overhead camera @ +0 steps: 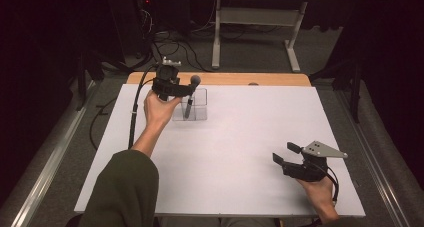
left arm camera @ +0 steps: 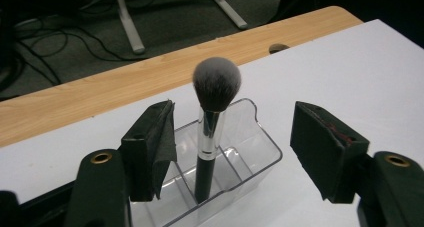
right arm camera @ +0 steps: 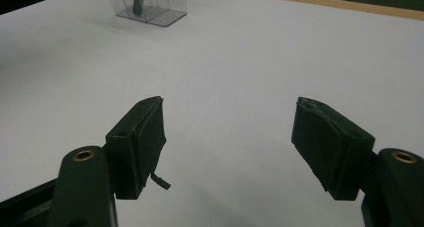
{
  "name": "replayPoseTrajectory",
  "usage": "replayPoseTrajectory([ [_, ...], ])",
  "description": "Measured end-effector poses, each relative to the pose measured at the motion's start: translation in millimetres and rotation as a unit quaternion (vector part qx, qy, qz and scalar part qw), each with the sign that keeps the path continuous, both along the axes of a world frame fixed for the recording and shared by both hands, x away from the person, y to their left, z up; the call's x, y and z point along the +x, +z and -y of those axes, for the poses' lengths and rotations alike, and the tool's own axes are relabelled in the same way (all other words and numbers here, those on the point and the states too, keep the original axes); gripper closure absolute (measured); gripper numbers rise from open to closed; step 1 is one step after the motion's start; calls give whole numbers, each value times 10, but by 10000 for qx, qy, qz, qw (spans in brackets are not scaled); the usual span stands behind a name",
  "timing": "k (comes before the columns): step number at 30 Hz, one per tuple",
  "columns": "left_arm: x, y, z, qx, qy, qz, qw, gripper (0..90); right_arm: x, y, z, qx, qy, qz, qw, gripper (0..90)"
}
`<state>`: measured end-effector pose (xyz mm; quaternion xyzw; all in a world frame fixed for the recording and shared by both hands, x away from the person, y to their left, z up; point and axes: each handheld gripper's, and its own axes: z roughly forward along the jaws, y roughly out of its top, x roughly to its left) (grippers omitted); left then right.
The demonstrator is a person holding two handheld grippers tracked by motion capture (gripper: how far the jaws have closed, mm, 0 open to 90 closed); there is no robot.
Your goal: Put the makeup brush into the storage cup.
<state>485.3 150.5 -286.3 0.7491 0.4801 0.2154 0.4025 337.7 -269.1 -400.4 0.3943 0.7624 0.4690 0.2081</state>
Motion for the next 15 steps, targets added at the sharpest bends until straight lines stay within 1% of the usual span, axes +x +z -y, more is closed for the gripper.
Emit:
replayPoseTrajectory([
  [15, -101, 44, -32, 20, -104, 69, 9999, 341, -2, 1, -2, -2, 3, 5, 10000, 313],
])
